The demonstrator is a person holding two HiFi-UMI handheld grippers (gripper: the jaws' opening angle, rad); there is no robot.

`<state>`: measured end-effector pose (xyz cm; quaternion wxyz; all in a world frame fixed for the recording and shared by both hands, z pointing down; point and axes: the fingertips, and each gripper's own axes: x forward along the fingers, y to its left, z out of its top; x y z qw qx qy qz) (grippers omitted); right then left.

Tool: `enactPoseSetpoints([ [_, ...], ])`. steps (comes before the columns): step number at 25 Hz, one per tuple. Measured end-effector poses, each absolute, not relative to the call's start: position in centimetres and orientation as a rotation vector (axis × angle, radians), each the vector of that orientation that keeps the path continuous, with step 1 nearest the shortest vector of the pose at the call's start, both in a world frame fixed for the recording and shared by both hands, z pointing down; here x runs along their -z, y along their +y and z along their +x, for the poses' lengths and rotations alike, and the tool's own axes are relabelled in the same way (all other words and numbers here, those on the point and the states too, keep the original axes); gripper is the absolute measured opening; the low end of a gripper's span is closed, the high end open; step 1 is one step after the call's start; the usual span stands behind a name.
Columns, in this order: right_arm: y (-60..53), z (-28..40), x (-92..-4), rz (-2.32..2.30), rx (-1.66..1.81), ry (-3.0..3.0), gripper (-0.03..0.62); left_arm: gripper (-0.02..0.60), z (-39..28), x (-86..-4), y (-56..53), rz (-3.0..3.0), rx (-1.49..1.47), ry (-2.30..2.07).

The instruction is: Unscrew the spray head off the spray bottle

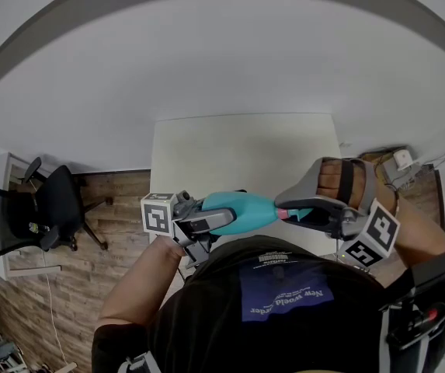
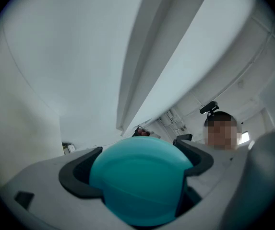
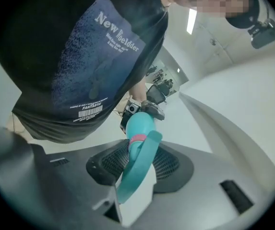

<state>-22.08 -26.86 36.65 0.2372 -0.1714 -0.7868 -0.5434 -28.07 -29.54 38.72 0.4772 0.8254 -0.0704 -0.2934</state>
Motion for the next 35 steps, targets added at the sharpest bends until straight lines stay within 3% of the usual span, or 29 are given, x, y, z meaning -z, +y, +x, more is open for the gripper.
enactPoseSetpoints([
  [8,-28.0,-22.7,-36.1,-0.453,1.665,-2.011,0.135,0.492,-30.5,-40.1,-30.1,1.941,0.755,-0.163],
  [17,-30.0,-24.6,-35.2,-0.44,1.511,-2.104,0.135,0.492,-34.4,-39.2,-31.0,1.998,0.798,-0.19],
  [35,-33.0,-18.0,-34.4,-0.237,0.949,-2.544,0.135,0.492,-37.4,-38.8,-31.3,2.068,0.988,-0.518],
])
